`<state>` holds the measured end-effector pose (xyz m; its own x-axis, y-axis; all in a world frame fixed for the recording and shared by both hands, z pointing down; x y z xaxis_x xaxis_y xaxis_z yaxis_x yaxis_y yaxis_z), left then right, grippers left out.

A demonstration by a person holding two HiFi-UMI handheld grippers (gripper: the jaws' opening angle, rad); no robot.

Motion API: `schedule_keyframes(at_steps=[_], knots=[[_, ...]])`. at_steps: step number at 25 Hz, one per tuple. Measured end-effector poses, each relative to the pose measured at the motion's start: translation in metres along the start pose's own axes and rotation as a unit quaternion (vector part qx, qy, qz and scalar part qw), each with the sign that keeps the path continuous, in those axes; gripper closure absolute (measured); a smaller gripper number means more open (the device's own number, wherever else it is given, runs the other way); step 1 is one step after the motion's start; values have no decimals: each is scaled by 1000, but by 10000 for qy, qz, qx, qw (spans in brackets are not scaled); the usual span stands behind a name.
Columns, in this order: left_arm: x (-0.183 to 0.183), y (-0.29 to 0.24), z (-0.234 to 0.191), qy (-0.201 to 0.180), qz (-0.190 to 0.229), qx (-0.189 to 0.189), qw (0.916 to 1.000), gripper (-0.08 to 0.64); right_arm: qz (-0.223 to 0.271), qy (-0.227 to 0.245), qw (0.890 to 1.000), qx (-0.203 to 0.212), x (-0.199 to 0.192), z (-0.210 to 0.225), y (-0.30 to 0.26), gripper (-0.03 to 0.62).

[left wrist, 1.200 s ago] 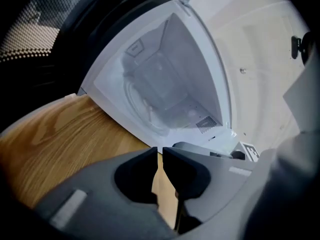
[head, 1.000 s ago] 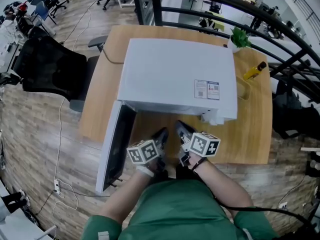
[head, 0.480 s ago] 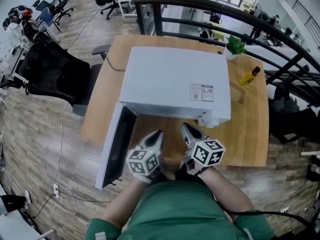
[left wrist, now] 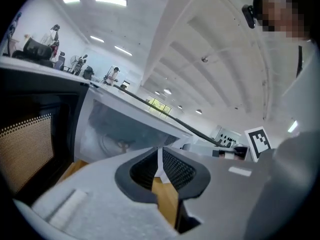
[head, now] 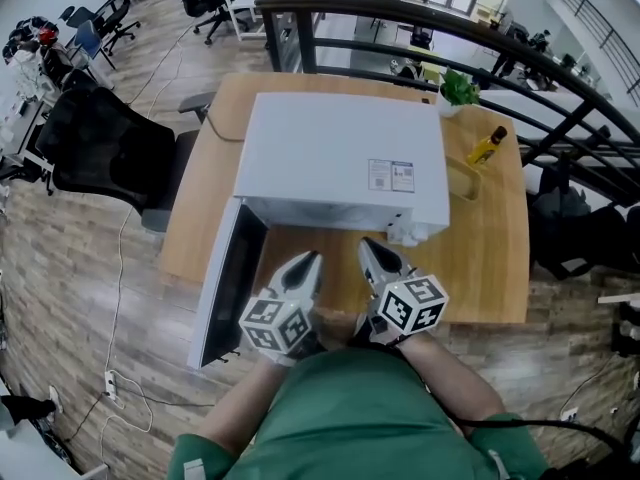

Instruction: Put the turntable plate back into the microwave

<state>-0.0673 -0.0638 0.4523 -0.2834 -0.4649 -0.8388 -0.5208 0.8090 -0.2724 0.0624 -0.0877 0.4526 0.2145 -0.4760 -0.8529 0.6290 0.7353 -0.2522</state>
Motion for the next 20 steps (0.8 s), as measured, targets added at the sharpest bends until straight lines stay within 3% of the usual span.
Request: schedule_keyframes(at_steps=[6, 12, 20], knots=[[9, 5, 13, -315, 133, -120, 9993, 522, 138, 454, 9989, 1, 10, -11, 7, 588], [16, 12, 19, -376, 243, -190, 9988, 522, 224, 840, 9962, -5, 16, -22, 12, 588], [17, 18, 19, -384, 274, -178, 9987, 522, 242, 867, 9959, -43, 14, -26, 14, 588]])
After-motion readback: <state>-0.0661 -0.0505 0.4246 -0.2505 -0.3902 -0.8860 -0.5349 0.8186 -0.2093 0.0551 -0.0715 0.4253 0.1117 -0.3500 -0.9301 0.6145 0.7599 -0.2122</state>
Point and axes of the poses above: the fingertips, and each gripper's own axes: y backward along the fingers, z to its right, x out of its top, the point moved 3 cm from there along y, backward along the fingers, and after that the axes turned 2 degrees about x, right-handed, at the moved point
